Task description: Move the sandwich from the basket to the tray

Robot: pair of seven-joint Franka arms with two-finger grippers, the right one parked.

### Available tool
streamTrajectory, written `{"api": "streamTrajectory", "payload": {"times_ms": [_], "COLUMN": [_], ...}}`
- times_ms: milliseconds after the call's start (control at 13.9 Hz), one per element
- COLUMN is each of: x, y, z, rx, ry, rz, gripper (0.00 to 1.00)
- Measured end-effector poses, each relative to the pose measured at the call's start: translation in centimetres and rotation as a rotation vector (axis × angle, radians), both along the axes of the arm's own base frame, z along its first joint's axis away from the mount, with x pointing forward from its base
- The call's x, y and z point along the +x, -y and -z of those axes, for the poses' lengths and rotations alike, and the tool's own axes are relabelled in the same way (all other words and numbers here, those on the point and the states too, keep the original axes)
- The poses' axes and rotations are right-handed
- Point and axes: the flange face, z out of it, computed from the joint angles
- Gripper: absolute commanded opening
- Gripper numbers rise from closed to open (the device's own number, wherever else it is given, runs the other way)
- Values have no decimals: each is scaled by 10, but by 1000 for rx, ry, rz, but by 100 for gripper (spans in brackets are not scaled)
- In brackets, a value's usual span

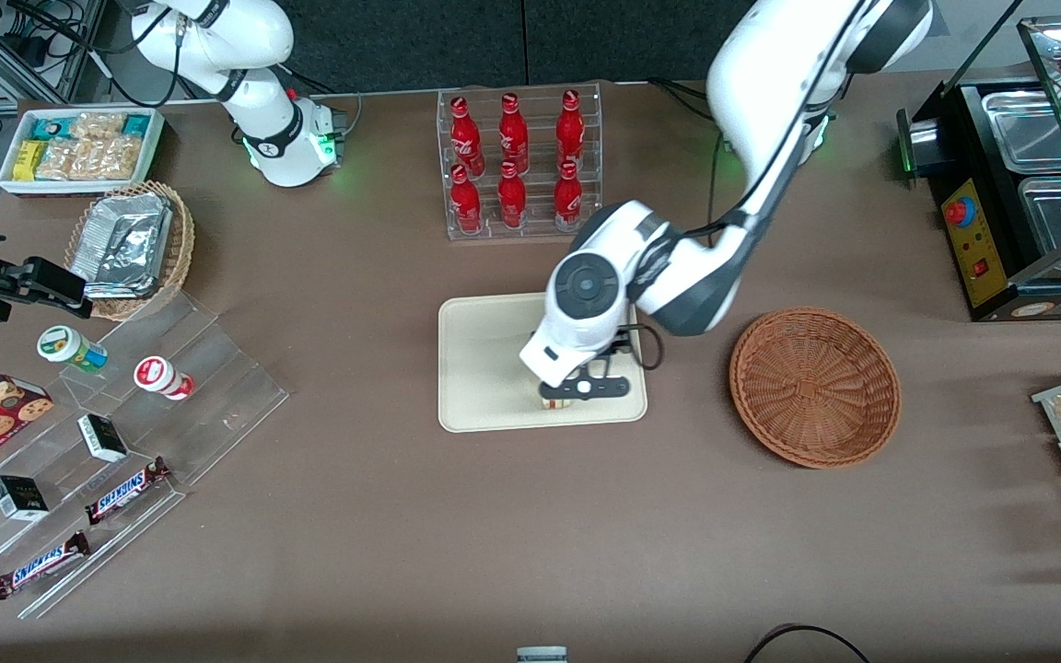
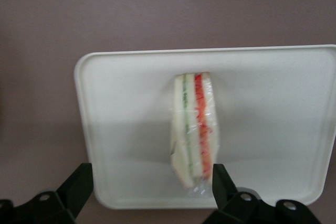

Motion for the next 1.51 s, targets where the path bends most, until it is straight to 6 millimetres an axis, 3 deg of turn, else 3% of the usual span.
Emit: {"api": "streamTrajectory", "payload": {"times_ms": [144, 432, 649, 1153, 1514], "x": [15, 46, 49, 42, 15], "y": [-41, -162, -231, -319, -339], "z": [-34, -103, -132, -165, -201], "rx": [-18, -23, -7, -26, -13], "ry": [-40, -72, -43, -11, 20], "rz": [19, 85, 56, 107, 90], "gripper": [100, 100, 100, 100, 100]}}
